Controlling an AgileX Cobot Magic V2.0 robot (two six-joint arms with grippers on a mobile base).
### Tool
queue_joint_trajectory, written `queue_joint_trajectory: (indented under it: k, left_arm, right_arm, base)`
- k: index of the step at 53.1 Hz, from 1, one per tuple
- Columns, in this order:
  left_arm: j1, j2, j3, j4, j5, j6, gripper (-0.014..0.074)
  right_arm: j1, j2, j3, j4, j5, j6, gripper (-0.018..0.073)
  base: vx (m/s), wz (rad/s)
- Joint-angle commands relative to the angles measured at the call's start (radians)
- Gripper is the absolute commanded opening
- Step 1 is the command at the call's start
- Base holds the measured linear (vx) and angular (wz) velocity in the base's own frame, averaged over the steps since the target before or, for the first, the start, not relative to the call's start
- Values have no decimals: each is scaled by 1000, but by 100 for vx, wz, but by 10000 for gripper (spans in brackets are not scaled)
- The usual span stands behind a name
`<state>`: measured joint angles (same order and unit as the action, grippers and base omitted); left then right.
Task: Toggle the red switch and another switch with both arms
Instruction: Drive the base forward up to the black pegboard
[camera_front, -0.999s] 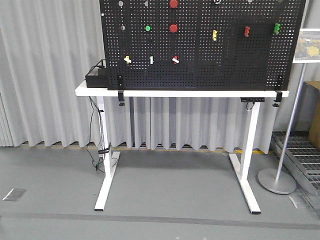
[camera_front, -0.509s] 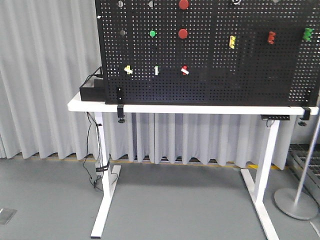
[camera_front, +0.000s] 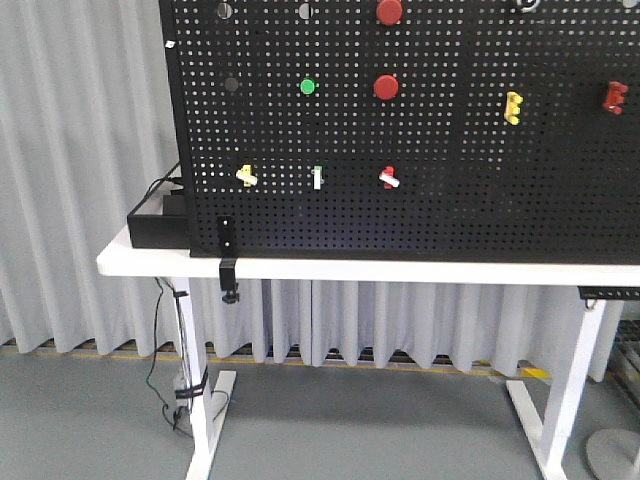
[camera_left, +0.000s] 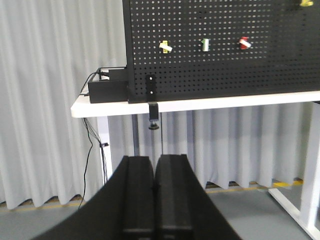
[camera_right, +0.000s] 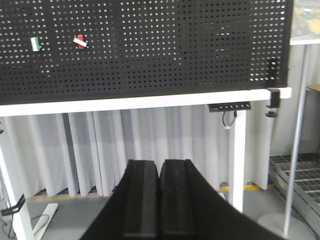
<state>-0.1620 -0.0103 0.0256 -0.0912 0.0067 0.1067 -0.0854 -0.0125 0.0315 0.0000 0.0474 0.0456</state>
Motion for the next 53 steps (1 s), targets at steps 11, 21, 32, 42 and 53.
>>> queue_joint_trajectory:
  k: [11, 21, 32, 42, 53]
  left_arm:
    - [2, -19, 19, 0, -80, -5, 3]
    - [2, -19, 19, 0, -80, -5, 3]
    - [2, -19, 19, 0, -80, -5, 3]
    - [2, -19, 19, 0, -80, -5, 3]
    - [2, -19, 19, 0, -80, -5, 3]
  right_arm:
    - [-8, -9, 6, -6, -81, -6, -6]
    - [-8, -9, 6, -6, -81, -6, -6]
    - [-8, -9, 6, -6, -81, -6, -6]
    - [-8, -9, 6, -6, -81, -6, -6]
    - [-8, -9, 6, -6, -81, -6, -6]
  base:
    - [42, 3]
    - [44, 5]
    - [42, 4]
    - [38, -2]
    - [33, -7]
